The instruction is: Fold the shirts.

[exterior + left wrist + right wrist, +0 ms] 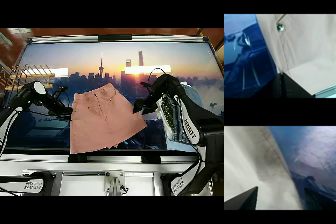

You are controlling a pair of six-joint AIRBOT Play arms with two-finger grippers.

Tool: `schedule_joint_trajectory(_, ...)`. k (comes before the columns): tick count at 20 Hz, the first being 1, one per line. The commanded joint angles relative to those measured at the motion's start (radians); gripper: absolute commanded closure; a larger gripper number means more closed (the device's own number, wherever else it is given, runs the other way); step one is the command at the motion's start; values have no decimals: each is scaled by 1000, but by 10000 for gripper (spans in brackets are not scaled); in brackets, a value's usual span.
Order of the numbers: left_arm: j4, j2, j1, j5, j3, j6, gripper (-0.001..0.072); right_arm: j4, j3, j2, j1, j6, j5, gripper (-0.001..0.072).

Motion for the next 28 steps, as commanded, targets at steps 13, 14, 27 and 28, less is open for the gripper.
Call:
schedule_joint_trajectory(13,-196,-8,-34,30,-1,2,653,-143,155,118,-10,-91,114,643)
schedule_joint_trajectory(14,-222,-16,-56,29,-1,2,653,-220,195,120,-9,-89,117,643)
schedule_joint_trajectory(27,-264,-139,-423,202,0,-55,652,-296,263,112,-8,-6,272,643)
schedule_joint_trajectory(28,-264,-139,-415,202,0,-55,652,-277,263,113,-8,-22,250,643)
